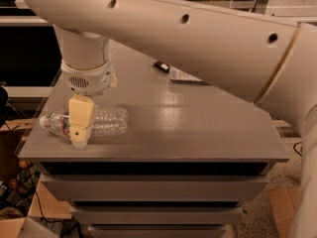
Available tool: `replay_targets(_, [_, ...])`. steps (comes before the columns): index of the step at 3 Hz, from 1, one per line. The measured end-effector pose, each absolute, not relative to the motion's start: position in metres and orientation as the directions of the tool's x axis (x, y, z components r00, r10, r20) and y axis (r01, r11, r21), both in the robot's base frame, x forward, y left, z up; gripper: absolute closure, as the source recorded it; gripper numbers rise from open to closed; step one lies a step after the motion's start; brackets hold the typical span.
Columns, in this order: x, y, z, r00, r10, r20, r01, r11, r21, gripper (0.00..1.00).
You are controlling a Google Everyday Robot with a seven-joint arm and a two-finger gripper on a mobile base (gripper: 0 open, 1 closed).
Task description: Place water bottle upright
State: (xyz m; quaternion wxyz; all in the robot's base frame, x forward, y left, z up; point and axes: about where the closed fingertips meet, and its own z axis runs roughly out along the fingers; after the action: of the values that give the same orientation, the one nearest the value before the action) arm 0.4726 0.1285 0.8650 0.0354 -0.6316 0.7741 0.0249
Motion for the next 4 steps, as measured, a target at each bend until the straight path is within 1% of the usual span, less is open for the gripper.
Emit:
replay_targets(2, [0.458, 0.175, 0.855, -0.098, -0.993, -0.061, -0.995, 0.099, -0.008, 0.0])
replay_targets(3, [0.459, 0.19, 0.85, -0.052, -0.997, -0.064, -0.999, 0.052, 0.003, 0.0])
replay_targets(4, [0.463, 0.199, 0.849, -0.023, -0.998, -0.066, -1.0, 0.023, 0.003, 0.18])
